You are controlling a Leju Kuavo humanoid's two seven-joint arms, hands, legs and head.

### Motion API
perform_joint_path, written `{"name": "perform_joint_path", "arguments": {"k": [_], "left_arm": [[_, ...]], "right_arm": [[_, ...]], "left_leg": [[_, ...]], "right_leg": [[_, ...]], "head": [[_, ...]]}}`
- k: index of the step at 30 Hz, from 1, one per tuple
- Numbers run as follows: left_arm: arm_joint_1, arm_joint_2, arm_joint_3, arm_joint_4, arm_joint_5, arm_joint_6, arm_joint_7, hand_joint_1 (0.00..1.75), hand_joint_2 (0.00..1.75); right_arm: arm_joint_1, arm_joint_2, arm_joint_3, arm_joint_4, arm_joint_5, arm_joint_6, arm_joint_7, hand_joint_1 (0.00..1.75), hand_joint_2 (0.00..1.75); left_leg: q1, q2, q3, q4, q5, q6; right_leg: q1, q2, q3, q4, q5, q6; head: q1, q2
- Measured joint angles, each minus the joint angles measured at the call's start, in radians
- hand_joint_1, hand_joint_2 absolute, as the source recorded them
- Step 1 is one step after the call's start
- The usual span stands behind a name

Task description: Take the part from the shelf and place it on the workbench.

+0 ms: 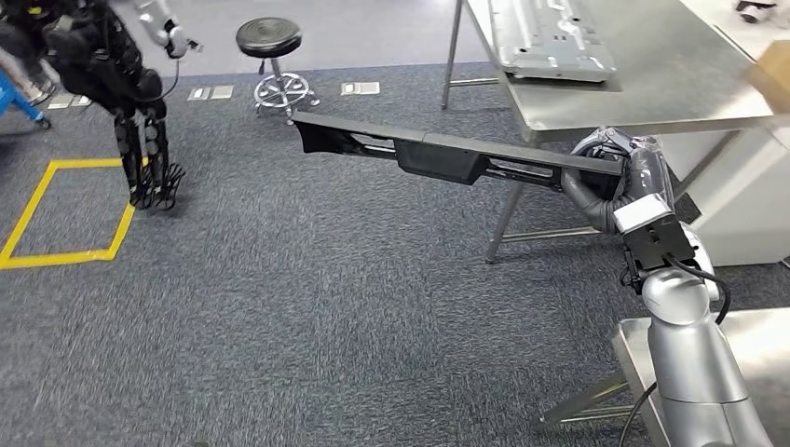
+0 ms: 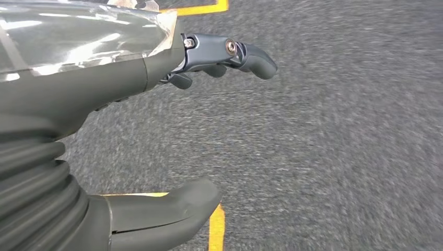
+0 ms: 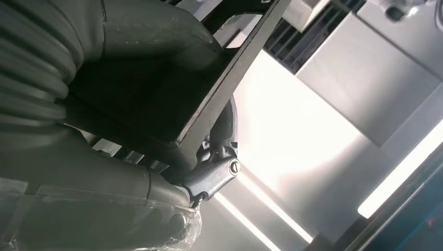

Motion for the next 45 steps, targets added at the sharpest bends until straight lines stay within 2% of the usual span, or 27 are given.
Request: {"name": "perform_joint_path", "arguments": {"k": [2, 4, 6, 7, 8, 9, 11, 13, 15, 17, 19, 21, 23, 24, 25, 26, 28, 30, 32, 33, 35, 37, 39, 40, 41, 43, 45], "left_arm": [[-0.001, -0.002, 0.0, 0.0, 0.001, 0.0, -0.003, 0.0, 1.75], [-0.001, -0.003, 0.0, 0.0, 0.0, 0.0, -0.003, 0.0, 1.75], [0.001, -0.004, 0.0, 0.0, 0.0, 0.0, -0.003, 0.0, 1.75], [0.003, -0.004, 0.0, 0.0, 0.0, 0.0, -0.003, 0.0, 1.75], [0.004, -0.004, 0.0, 0.0, 0.0, 0.0, -0.003, 0.0, 1.75], [0.004, -0.005, 0.001, 0.0, 0.0, 0.0, -0.003, 0.0, 1.75], [0.005, -0.004, 0.001, 0.0, 0.0, 0.0, -0.003, 0.0, 1.75], [0.005, -0.003, 0.001, 0.0, 0.001, 0.0, -0.003, 0.0, 1.75], [0.005, -0.001, 0.001, 0.0, 0.0, 0.0, -0.003, 0.0, 1.75], [0.004, 0.0, 0.002, 0.0, 0.001, 0.0, -0.003, 0.0, 1.75], [0.005, 0.0, 0.002, 0.0, 0.001, 0.0, -0.002, 0.0, 1.75], [0.009, 0.001, 0.002, 0.0, 0.001, 0.0, -0.002, 0.0, 1.75], [0.016, 0.002, 0.002, 0.0, 0.0, 0.0, -0.001, 0.0, 1.75], [0.02, 0.002, 0.002, 0.0, 0.0, 0.0, 0.0, 0.0, 1.75], [0.023, 0.002, 0.002, 0.0, 0.0, 0.0, 0.001, 0.0, 1.75], [0.026, 0.001, 0.002, 0.0, -0.001, 0.0, 0.002, 0.0, 1.75], [0.03, 0.004, 0.002, 0.0, -0.005, 0.002, 0.006, 0.0, 1.75], [0.034, 0.008, 0.002, 0.0, -0.009, 0.006, 0.01, 0.0, 1.75], [0.038, 0.011, 0.002, 0.0, -0.012, 0.009, 0.013, 0.0, 1.75], [0.039, 0.012, 0.002, 0.0, -0.014, 0.009, 0.014, 0.0, 1.75], [0.041, 0.012, 0.002, 0.0, -0.015, 0.009, 0.015, 0.0, 1.75], [0.048, 0.012, 0.003, 0.0, -0.016, 0.009, 0.015, 0.0, 1.75], [0.055, 0.012, 0.004, 0.0, -0.016, 0.009, 0.015, 0.0, 1.75], [0.058, 0.012, 0.004, 0.0, -0.016, 0.009, 0.015, 0.0, 1.75], [0.059, 0.012, 0.005, 0.0, -0.016, 0.009, 0.016, 0.0, 1.75], [0.059, 0.014, 0.005, 0.0, -0.017, 0.009, 0.016, 0.0, 1.75], [0.058, 0.016, 0.005, 0.0, -0.017, 0.009, 0.015, 0.0, 1.75]], "right_arm": [[0.003, -0.001, 0.0, 0.0, 0.0, 0.0, 0.0, 1.75, 1.75], [0.004, -0.001, -0.001, -0.001, -0.001, 0.0, -0.001, 1.75, 1.75], [0.005, 0.002, 0.0, -0.002, -0.001, 0.0, -0.001, 1.75, 1.75], [0.007, 0.004, 0.0, -0.002, -0.001, 0.0, -0.001, 1.75, 1.75], [0.009, 0.006, 0.001, -0.002, -0.001, 0.0, -0.001, 1.75, 1.75], [0.011, 0.007, 0.001, -0.002, -0.001, 0.0, -0.001, 1.75, 1.75], [0.013, 0.007, 0.001, -0.002, -0.001, 0.0, -0.001, 1.75, 1.75], [0.013, 0.007, 0.001, -0.002, -0.002, 0.0, -0.001, 1.75, 1.75], [0.015, 0.008, 0.001, -0.001, -0.001, 0.0, -0.001, 1.75, 1.75], [0.017, 0.008, 0.001, -0.001, -0.001, 0.0, -0.002, 1.75, 1.75], [0.02, 0.006, 0.0, -0.001, 0.0, 0.0, -0.003, 1.75, 1.75], [0.024, 0.006, -0.001, 0.001, 0.0, 0.0, -0.006, 1.75, 1.75], [0.035, 0.008, 0.0, 0.004, 0.003, -0.002, -0.011, 1.75, 1.75], [0.043, 0.01, 0.0, 0.006, 0.006, -0.003, -0.013, 1.75, 1.75], [0.05, 0.011, 0.0, 0.01, 0.008, -0.004, -0.015, 1.75, 1.75], [0.056, 0.013, 0.0, 0.013, 0.011, -0.006, -0.017, 1.75, 1.75], [0.062, 0.017, 0.0, 0.02, 0.014, -0.009, -0.023, 1.75, 1.75], [0.068, 0.022, 0.0, 0.026, 0.016, -0.016, -0.028, 1.75, 1.75], [0.077, 0.027, 0.0, 0.032, 0.018, -0.022, -0.032, 1.75, 1.75], [0.08, 0.029, 0.0, 0.034, 0.019, -0.022, -0.033, 1.75, 1.75], [0.08, 0.031, -0.001, 0.037, 0.02, -0.023, -0.035, 1.75, 1.75], [0.079, 0.038, 0.0, 0.041, 0.021, -0.022, -0.036, 1.75, 1.75], [0.079, 0.047, 0.001, 0.048, 0.024, -0.022, -0.036, 1.75, 1.75], [0.079, 0.049, 0.001, 0.051, 0.025, -0.022, -0.036, 1.75, 1.75], [0.079, 0.05, 0.001, 0.053, 0.027, -0.022, -0.036, 1.75, 1.75], [0.079, 0.051, 0.001, 0.056, 0.027, -0.022, -0.037, 1.75, 1.75], [0.078, 0.053, 0.001, 0.058, 0.027, -0.021, -0.037, 1.75, 1.75]], "left_leg": [[0.004, 0.013, 0.003, 0.003, -0.006, -0.012], [0.013, -0.021, -0.011, 0.044, -0.039, -0.022], [0.019, -0.076, -0.066, 0.166, -0.109, -0.028], [0.019, -0.089, -0.101, 0.238, -0.14, -0.028], [0.02, -0.095, -0.128, 0.29, -0.157, -0.028], [0.02, -0.097, -0.137, 0.301, -0.149, -0.026], [0.02, -0.111, -0.094, 0.209, -0.083, -0.017], [0.02, -0.153, -0.029, 0.076, -0.024, -0.005], [0.016, -0.172, -0.002, 0.021, -0.011, 0.002], [0.014, -0.149, 0.001, 0.012, -0.006, 0.008], [0.017, -0.124, 0.009, -0.011, 0.008, 0.018], [0.016, -0.096, 0.014, -0.027, 0.018, 0.026], [0.015, -0.068, 0.011, -0.028, 0.018, 0.027], [0.015, -0.054, 0.01, -0.028, 0.017, 0.026], [0.016, -0.041, 0.009, -0.027, 0.016, 0.024], [0.017, -0.028, 0.009, -0.024, 0.014, 0.02], [0.015, -0.005, 0.009, -0.013, 0.004, 0.006], [0.008, 0.015, 0.012, -0.002, -0.009, -0.01], [0.011, 0.035, 0.017, 0.001, -0.017, -0.019], [0.017, 0.029, 0.017, 0.007, -0.024, -0.025], [0.027, -0.022, -0.004, 0.059, -0.064, -0.033], [0.03, -0.08, -0.065, 0.189, -0.136, -0.034], [0.029, -0.095, -0.122, 0.294, -0.17, -0.03], [0.029, -0.097, -0.126, 0.295, -0.156, -0.026], [0.029, -0.102, -0.111, 0.256, -0.124, -0.02], [0.029, -0.142, -0.049, 0.122, -0.051, -0.007], [0.026, -0.171, -0.009, 0.038, -0.019, 0.001]], "right_leg": [[-0.003, 0.026, -0.002, -0.002, 0.005, -0.015], [-0.01, 0.047, 0.0, -0.005, 0.011, -0.032], [-0.009, 0.069, -0.002, -0.006, 0.015, -0.046], [-0.006, 0.081, -0.003, -0.005, 0.016, -0.051], [-0.003, 0.094, -0.005, -0.005, 0.017, -0.053], [0.0, 0.108, -0.005, -0.005, 0.018, -0.054], [0.003, 0.135, -0.004, -0.004, 0.019, -0.053], [0.005, 0.158, -0.005, -0.002, 0.021, -0.05], [0.005, 0.179, -0.011, -0.001, 0.025, -0.042], [0.004, 0.197, -0.019, -0.005, 0.033, -0.029], [0.008, 0.162, -0.039, 0.019, 0.02, -0.025], [0.008, 0.1, -0.094, 0.125, -0.031, -0.028], [0.0, 0.077, -0.157, 0.258, -0.08, -0.024], [-0.005, 0.074, -0.169, 0.286, -0.085, -0.016], [-0.011, 0.069, -0.159, 0.273, -0.076, -0.005], [-0.018, 0.059, -0.127, 0.218, -0.055, 0.007], [-0.022, 0.007, -0.041, 0.073, -0.014, 0.025], [-0.016, -0.02, -0.001, 0.006, -0.003, 0.018], [-0.015, 0.006, -0.003, 0.007, -0.004, 0.002], [-0.017, 0.019, -0.003, 0.007, -0.002, -0.005], [-0.019, 0.043, -0.003, 0.007, 0.002, -0.02], [-0.015, 0.069, -0.005, 0.006, 0.005, -0.032], [-0.008, 0.099, -0.007, 0.007, 0.006, -0.038], [-0.005, 0.114, -0.007, 0.007, 0.007, -0.039], [-0.004, 0.129, -0.006, 0.007, 0.008, -0.04], [-0.001, 0.156, -0.006, 0.008, 0.01, -0.038], [0.001, 0.178, -0.009, 0.008, 0.013, -0.032]], "head": [[-0.004, 0.0], [-0.007, 0.0], [-0.012, 0.0], [-0.013, 0.0], [-0.014, 0.0], [-0.014, 0.0], [-0.014, 0.0], [-0.014, 0.0], [-0.014, 0.0], [-0.014, 0.0], [-0.012, 0.0], [-0.007, 0.0], [-0.004, 0.0], [-0.004, 0.0], [-0.004, 0.0], [-0.004, 0.0], [-0.001, 0.0], [-0.003, 0.0], [-0.011, 0.0], [-0.014, 0.0], [-0.016, 0.0], [-0.018, 0.0], [-0.019, 0.0], [-0.019, 0.0], [-0.02, 0.0], [-0.02, 0.0], [-0.019, 0.0]]}}
